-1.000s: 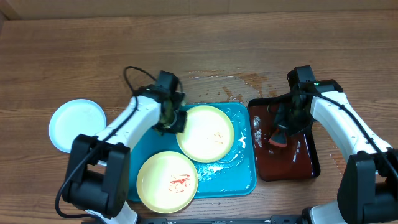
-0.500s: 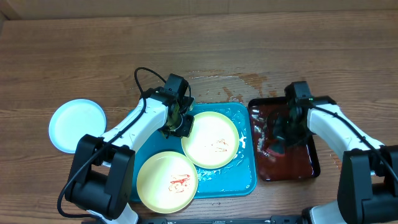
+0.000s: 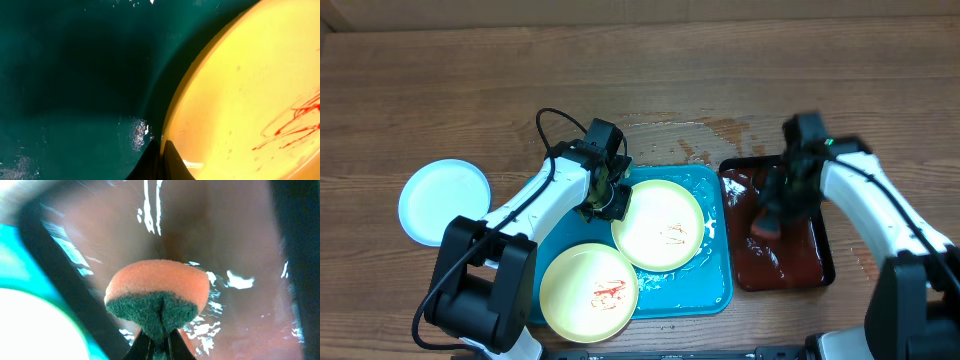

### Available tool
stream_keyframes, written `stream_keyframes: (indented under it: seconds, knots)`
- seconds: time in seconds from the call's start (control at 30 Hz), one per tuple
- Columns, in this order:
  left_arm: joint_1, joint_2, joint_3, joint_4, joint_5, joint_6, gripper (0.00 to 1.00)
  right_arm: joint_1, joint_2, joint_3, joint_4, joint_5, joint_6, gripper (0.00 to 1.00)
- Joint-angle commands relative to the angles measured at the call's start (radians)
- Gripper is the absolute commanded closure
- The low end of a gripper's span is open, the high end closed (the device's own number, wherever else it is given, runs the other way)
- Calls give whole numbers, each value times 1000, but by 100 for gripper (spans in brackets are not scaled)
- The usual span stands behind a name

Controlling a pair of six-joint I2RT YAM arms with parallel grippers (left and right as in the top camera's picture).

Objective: Clean dirty plates on tray and stack at the side
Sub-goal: 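Carry the sponge with the right gripper onto the yellow plate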

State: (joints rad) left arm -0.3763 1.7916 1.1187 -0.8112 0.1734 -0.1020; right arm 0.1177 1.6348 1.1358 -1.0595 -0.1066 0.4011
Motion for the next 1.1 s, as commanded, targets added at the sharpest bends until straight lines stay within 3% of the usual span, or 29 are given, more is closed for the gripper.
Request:
stream_keyframes:
  seconds: [0.0, 0.1, 0.33, 0.63, 1.07]
  knots:
    - [0, -21, 17, 0, 11, -11, 96, 1, -55, 135, -45, -13, -48, 96]
    - [0, -21, 17, 3, 12, -19, 96, 23, -55, 146, -62, -160, -195, 96]
    - [-5, -21, 17, 20, 58, -34, 96, 189, -55, 140, -55, -212, -242, 96]
    - [-6, -21, 17, 30, 85, -63, 96, 357, -24, 107, 64, -195, 36, 96]
    - [-6, -21, 17, 31, 90, -86, 96, 457, 211, 42, 150, -76, 78, 96]
